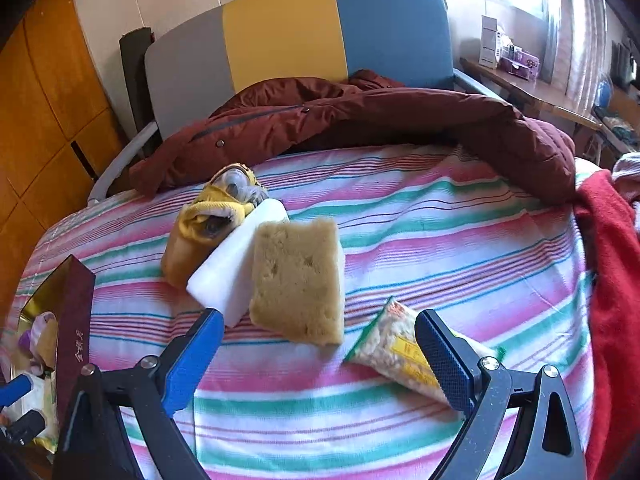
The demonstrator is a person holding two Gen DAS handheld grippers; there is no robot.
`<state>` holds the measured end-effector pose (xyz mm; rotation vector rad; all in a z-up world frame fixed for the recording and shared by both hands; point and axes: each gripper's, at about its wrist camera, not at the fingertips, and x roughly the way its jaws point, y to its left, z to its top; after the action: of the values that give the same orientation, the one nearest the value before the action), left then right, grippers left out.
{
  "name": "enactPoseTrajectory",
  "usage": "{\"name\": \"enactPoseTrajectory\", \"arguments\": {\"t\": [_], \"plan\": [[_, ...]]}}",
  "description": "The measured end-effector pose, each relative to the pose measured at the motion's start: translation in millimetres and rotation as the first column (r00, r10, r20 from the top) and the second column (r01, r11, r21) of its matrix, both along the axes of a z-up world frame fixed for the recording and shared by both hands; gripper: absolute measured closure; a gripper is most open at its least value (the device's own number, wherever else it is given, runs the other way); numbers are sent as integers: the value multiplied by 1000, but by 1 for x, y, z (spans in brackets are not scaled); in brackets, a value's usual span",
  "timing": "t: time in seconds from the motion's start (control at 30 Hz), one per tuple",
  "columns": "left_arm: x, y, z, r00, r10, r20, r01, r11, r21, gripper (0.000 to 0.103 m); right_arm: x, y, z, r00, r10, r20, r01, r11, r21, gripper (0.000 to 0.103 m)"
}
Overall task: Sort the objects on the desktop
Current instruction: 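Withdraw both open tools from tray toward remaining pile, then close right tool on brown sponge while left tool grasps yellow knit toy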
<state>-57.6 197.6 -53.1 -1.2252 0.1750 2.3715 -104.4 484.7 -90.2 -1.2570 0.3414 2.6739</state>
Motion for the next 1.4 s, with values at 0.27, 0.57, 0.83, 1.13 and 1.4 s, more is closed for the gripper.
{"name": "enactPoseTrajectory", "arguments": {"t": [0.27,0.57,0.83,1.13,1.4], "plan": [[-23,24,4,1000,-23,2,23,1000,12,39,-14,4,-14,999,30,13,-30,999,20,7],[-61,55,12,998,-52,40,48,995,92,39,-20,3,-19,999,52,12,-52,999,-2,8],[-109,84,20,994,-62,86,44,980,196,37,-21,-1,-23,998,57,10,-57,998,4,19],[-162,116,16,984,-72,162,26,962,273,31,-23,-7,-26,995,97,16,-97,995,-3,44],[-194,161,1,968,-125,219,62,960,274,25,-23,-2,-25,997,79,20,-78,997,-24,28]]}}
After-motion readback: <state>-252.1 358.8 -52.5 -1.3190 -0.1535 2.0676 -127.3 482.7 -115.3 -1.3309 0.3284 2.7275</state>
